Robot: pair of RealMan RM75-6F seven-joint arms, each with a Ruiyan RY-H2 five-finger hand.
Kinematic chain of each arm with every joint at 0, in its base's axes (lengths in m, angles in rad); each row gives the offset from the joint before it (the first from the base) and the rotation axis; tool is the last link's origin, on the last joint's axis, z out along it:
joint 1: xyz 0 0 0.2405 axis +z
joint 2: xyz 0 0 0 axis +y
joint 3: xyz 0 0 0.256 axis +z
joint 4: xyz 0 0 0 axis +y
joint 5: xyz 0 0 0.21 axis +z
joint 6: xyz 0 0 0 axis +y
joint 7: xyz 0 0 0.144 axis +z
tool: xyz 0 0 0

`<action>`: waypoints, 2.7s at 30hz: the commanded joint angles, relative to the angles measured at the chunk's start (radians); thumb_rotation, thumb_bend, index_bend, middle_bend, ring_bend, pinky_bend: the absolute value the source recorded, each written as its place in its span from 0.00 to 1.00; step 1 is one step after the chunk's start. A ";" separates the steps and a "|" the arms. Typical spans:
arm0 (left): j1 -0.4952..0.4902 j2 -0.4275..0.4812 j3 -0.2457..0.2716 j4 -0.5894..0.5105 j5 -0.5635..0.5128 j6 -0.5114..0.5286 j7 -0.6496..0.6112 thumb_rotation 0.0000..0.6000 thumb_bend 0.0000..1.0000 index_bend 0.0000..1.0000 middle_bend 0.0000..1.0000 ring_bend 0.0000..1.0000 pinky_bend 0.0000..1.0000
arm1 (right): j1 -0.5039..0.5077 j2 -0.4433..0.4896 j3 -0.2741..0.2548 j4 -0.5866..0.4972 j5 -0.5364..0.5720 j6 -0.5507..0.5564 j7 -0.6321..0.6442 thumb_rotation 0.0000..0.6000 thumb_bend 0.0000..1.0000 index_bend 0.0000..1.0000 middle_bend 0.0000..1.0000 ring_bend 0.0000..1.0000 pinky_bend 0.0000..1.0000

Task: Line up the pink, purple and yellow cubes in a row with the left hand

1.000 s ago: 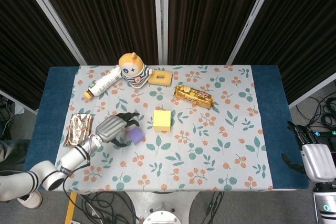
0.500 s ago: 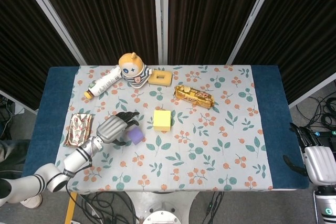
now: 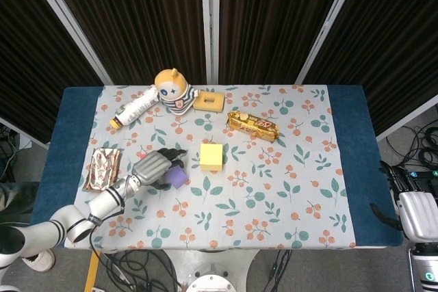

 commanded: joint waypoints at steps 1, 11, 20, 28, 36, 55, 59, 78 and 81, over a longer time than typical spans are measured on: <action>-0.008 0.001 -0.003 0.000 -0.007 -0.015 -0.009 1.00 0.28 0.39 0.17 0.14 0.21 | 0.000 0.000 0.001 0.000 0.002 -0.001 -0.001 1.00 0.16 0.04 0.20 0.13 0.23; 0.019 -0.007 -0.060 -0.047 -0.115 -0.043 -0.039 1.00 0.28 0.53 0.18 0.14 0.21 | 0.006 0.000 0.004 0.000 0.006 -0.010 -0.003 1.00 0.16 0.04 0.20 0.13 0.23; 0.019 -0.006 -0.175 -0.117 -0.308 -0.093 0.085 1.00 0.28 0.53 0.18 0.14 0.21 | 0.011 0.000 0.005 0.001 0.005 -0.018 -0.003 1.00 0.16 0.04 0.20 0.13 0.23; -0.027 -0.060 -0.257 -0.111 -0.511 -0.160 0.267 1.00 0.27 0.52 0.18 0.14 0.22 | 0.006 0.003 0.005 0.003 0.011 -0.013 0.000 1.00 0.16 0.04 0.20 0.13 0.23; -0.076 -0.105 -0.297 -0.092 -0.667 -0.186 0.404 1.00 0.27 0.52 0.18 0.14 0.22 | 0.001 0.005 0.004 0.007 0.013 -0.009 0.006 1.00 0.16 0.04 0.20 0.13 0.23; -0.119 -0.150 -0.306 -0.129 -0.881 -0.121 0.616 1.00 0.26 0.50 0.18 0.14 0.22 | 0.000 0.004 0.004 0.025 0.019 -0.014 0.026 1.00 0.16 0.04 0.20 0.13 0.23; -0.122 -0.153 -0.305 -0.144 -0.903 -0.105 0.643 1.00 0.26 0.49 0.18 0.14 0.22 | 0.001 0.005 0.005 0.025 0.020 -0.017 0.027 1.00 0.16 0.04 0.20 0.13 0.23; -0.126 -0.170 -0.304 -0.153 -0.948 -0.087 0.687 1.00 0.20 0.35 0.16 0.14 0.22 | -0.003 0.006 0.008 0.021 0.021 -0.009 0.021 1.00 0.16 0.04 0.20 0.13 0.23; -0.123 -0.160 -0.300 -0.165 -0.942 -0.086 0.689 1.00 0.20 0.30 0.15 0.13 0.22 | -0.003 0.007 0.009 0.020 0.021 -0.006 0.021 1.00 0.16 0.04 0.20 0.13 0.23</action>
